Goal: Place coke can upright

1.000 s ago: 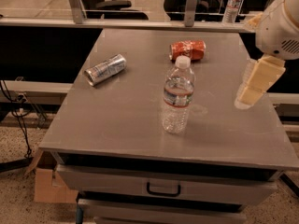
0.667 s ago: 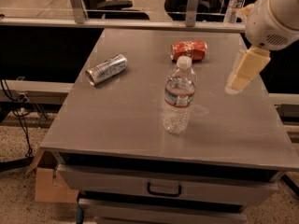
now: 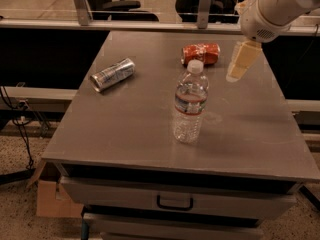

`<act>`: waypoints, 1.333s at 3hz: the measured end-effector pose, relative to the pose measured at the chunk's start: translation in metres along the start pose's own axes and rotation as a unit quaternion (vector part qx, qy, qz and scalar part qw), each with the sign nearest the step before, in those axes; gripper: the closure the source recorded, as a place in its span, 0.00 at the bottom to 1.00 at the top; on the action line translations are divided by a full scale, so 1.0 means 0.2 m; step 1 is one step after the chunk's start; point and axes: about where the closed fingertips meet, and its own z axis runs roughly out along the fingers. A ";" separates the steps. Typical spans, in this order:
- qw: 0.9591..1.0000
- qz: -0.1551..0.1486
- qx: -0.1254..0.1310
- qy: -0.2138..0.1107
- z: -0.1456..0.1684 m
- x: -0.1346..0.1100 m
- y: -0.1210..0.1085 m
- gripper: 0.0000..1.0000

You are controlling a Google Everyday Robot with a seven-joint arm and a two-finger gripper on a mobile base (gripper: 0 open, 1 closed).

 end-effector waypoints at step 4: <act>0.999 -0.001 -0.013 -0.035 0.35 -0.03 -0.09 0.00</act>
Offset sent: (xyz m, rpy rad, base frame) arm 0.0403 0.0005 -0.0172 0.0205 -0.0527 -0.0285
